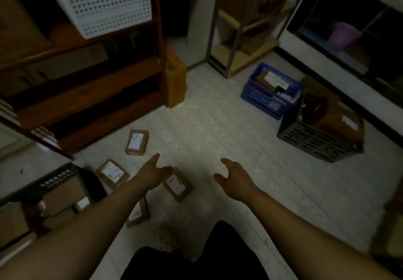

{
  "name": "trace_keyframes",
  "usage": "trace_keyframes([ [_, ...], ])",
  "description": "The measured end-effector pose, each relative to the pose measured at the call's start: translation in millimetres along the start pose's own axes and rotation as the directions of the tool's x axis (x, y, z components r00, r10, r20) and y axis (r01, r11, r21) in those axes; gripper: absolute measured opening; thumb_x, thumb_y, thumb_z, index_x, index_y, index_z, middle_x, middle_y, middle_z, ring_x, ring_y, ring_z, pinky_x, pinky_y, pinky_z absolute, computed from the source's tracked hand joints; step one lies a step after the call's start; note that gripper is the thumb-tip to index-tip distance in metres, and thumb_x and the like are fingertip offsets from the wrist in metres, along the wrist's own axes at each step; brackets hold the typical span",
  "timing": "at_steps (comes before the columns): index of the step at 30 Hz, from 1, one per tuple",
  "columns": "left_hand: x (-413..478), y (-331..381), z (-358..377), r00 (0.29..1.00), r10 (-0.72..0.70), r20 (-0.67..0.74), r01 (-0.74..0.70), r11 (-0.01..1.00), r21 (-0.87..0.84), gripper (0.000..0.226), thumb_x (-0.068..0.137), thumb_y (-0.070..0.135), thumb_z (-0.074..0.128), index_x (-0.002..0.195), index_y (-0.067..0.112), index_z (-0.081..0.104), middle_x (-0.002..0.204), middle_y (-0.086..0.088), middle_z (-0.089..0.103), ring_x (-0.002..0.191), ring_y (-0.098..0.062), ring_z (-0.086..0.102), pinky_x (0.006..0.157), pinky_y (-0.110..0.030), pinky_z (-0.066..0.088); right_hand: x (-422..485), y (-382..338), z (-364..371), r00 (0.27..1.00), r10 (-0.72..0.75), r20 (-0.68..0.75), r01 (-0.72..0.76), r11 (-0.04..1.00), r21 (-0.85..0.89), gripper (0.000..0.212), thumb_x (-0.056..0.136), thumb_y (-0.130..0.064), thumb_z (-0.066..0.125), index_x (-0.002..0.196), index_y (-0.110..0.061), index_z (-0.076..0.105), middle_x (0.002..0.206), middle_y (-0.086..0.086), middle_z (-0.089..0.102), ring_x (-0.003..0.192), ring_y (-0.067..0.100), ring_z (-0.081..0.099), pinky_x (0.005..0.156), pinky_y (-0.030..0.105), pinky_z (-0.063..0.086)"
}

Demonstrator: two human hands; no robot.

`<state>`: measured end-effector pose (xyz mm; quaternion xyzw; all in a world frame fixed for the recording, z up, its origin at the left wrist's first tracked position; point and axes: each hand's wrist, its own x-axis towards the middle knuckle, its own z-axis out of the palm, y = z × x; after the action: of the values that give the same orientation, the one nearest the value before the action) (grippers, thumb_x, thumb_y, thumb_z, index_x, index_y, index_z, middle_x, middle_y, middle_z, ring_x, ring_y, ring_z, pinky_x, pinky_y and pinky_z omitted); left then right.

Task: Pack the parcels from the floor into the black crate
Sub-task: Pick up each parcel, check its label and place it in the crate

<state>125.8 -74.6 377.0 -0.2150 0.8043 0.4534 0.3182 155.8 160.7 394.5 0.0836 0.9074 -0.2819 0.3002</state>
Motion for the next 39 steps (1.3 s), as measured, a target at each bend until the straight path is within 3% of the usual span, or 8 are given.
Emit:
trace_keyframes([
  [4, 12, 7, 7, 0.998, -0.046, -0.05, 0.041, 0.994, -0.099, 0.075, 0.091, 0.029, 0.058, 0.15, 0.013, 0.014, 0.156, -0.007, 0.021, 0.139, -0.026, 0.028, 0.108, -0.027, 0.027, 40, 0, -4, 0.996, -0.032, 0.087, 0.033, 0.999, -0.011, 0.066, 0.096, -0.04, 0.048, 0.152, -0.019, 0.018, 0.156, 0.009, 0.022, 0.141, 0.024, 0.026, 0.113, 0.032, 0.023],
  [7, 15, 13, 17, 0.987, -0.089, -0.137, 0.062, 0.981, -0.185, 0.066, 0.093, 0.021, 0.056, 0.147, 0.009, 0.021, 0.152, -0.008, 0.029, 0.138, -0.025, 0.03, 0.099, -0.018, 0.029, 77, 2, -5, 0.978, -0.072, 0.198, 0.091, 0.992, -0.09, 0.066, 0.096, -0.041, 0.048, 0.152, -0.019, 0.019, 0.155, 0.009, 0.024, 0.139, 0.026, 0.03, 0.112, 0.036, 0.028],
  [14, 48, -15, 73, 0.892, -0.374, -0.252, 0.272, 0.892, -0.361, 0.074, 0.091, 0.028, 0.058, 0.15, 0.014, 0.017, 0.155, -0.01, 0.024, 0.14, -0.027, 0.028, 0.111, -0.032, 0.027, 160, 38, -1, 0.889, -0.101, 0.447, 0.235, 0.938, -0.256, 0.066, 0.096, -0.042, 0.048, 0.151, -0.023, 0.019, 0.156, 0.006, 0.022, 0.141, 0.026, 0.028, 0.112, 0.038, 0.029],
  [19, 96, -47, 132, 0.869, -0.453, -0.198, 0.343, 0.841, -0.417, 0.073, 0.092, 0.019, 0.056, 0.15, 0.015, 0.011, 0.156, -0.007, 0.02, 0.142, -0.026, 0.024, 0.113, -0.034, 0.023, 215, 78, 23, 0.872, -0.133, 0.471, 0.273, 0.931, -0.243, 0.062, 0.096, -0.036, 0.051, 0.15, -0.021, 0.023, 0.154, 0.008, 0.026, 0.139, 0.027, 0.031, 0.109, 0.037, 0.031],
  [31, 332, -231, 223, 0.843, -0.506, -0.181, 0.401, 0.817, -0.415, 0.076, 0.092, 0.024, 0.057, 0.151, 0.017, 0.009, 0.158, -0.005, 0.013, 0.144, -0.024, 0.018, 0.112, -0.032, 0.023, 411, 159, 248, 0.854, -0.212, 0.474, 0.331, 0.926, -0.181, 0.053, 0.096, -0.024, 0.053, 0.144, -0.012, 0.033, 0.144, 0.01, 0.043, 0.127, 0.024, 0.046, 0.085, 0.021, 0.035],
  [34, 417, -297, 265, 0.821, -0.551, -0.15, 0.437, 0.775, -0.456, 0.076, 0.093, 0.025, 0.056, 0.151, 0.018, 0.008, 0.157, -0.007, 0.018, 0.141, -0.026, 0.026, 0.107, -0.03, 0.029, 481, 202, 339, 0.845, -0.196, 0.497, 0.337, 0.918, -0.211, 0.053, 0.095, -0.025, 0.055, 0.143, -0.013, 0.034, 0.14, 0.012, 0.046, 0.121, 0.027, 0.053, 0.082, 0.024, 0.043],
  [37, 440, -303, 270, 0.856, -0.498, -0.137, 0.382, 0.789, -0.482, 0.076, 0.093, 0.023, 0.055, 0.151, 0.015, 0.007, 0.155, -0.008, 0.023, 0.138, -0.025, 0.032, 0.101, -0.027, 0.032, 504, 216, 362, 0.848, -0.179, 0.498, 0.285, 0.948, -0.144, 0.054, 0.093, -0.029, 0.057, 0.142, -0.017, 0.036, 0.132, 0.009, 0.052, 0.108, 0.024, 0.059, 0.084, 0.035, 0.054],
  [39, 447, -307, 270, 0.871, -0.473, -0.13, 0.362, 0.799, -0.479, 0.072, 0.093, 0.021, 0.055, 0.15, 0.01, 0.012, 0.152, -0.01, 0.031, 0.134, -0.026, 0.039, 0.093, -0.024, 0.034, 513, 225, 371, 0.864, -0.13, 0.487, 0.227, 0.963, -0.146, 0.055, 0.093, -0.03, 0.056, 0.142, -0.016, 0.034, 0.128, 0.003, 0.052, 0.1, 0.017, 0.059, 0.077, 0.031, 0.053],
])
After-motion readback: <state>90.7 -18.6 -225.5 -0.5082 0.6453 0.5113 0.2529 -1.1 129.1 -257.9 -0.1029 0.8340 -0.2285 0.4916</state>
